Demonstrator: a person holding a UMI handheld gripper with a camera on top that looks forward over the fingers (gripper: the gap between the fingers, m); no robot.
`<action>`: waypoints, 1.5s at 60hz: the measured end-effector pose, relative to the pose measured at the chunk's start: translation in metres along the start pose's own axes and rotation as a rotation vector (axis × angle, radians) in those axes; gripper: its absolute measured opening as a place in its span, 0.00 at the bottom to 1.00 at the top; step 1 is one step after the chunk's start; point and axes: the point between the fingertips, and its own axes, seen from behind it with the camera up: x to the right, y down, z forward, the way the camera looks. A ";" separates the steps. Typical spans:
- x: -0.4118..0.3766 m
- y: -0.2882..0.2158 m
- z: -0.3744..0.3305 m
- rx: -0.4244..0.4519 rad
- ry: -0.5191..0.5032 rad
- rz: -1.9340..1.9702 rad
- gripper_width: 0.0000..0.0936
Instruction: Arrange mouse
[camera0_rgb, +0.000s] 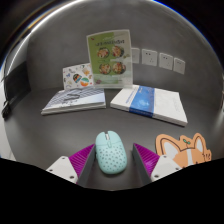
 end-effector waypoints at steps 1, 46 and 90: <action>0.000 -0.002 0.003 -0.002 0.000 0.005 0.83; 0.207 -0.060 -0.151 0.271 0.213 0.070 0.42; 0.202 0.075 -0.187 0.084 0.036 0.103 0.91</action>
